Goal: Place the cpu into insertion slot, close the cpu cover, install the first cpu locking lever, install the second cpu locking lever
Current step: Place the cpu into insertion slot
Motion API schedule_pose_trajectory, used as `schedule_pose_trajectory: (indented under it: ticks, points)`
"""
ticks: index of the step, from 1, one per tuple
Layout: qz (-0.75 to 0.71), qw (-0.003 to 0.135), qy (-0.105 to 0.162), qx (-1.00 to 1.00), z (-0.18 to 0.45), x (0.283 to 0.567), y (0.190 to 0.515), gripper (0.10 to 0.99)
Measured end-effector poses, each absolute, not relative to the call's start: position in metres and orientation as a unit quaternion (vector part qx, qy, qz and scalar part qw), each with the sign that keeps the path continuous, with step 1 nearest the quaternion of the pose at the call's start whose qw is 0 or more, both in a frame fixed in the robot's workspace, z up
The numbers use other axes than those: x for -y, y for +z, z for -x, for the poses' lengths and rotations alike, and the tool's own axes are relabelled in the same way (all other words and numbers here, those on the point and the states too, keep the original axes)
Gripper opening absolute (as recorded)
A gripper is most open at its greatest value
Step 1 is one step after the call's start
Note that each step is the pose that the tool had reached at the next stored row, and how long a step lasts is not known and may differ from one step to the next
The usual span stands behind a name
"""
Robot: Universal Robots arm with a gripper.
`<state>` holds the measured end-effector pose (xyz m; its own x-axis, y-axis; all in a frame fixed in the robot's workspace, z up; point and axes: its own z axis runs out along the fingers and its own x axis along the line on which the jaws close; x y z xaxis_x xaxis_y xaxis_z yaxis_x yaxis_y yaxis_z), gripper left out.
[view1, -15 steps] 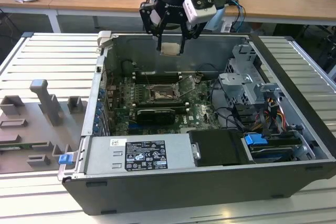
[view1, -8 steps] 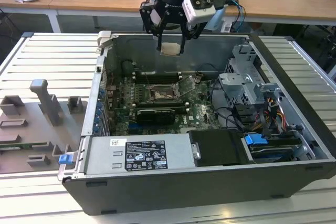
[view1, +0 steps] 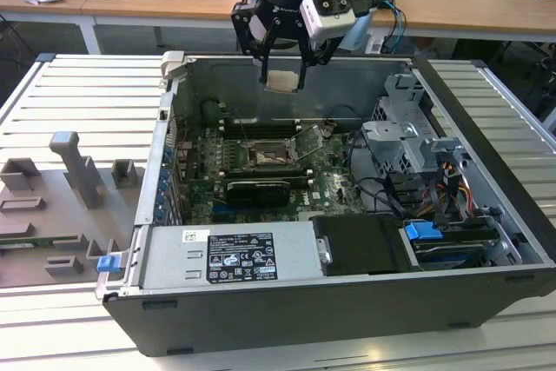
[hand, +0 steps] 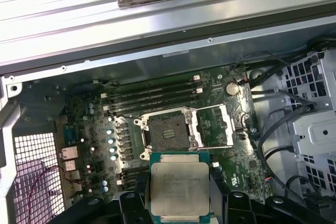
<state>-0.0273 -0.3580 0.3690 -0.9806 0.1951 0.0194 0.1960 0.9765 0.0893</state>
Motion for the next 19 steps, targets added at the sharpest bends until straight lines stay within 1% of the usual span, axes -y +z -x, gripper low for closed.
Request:
schedule_pose_trajectory:
  ticks: [19]
  points:
    - [0.145, 0.003, -0.046, 0.988, 0.0273, 0.3580, 0.3689, 0.541]
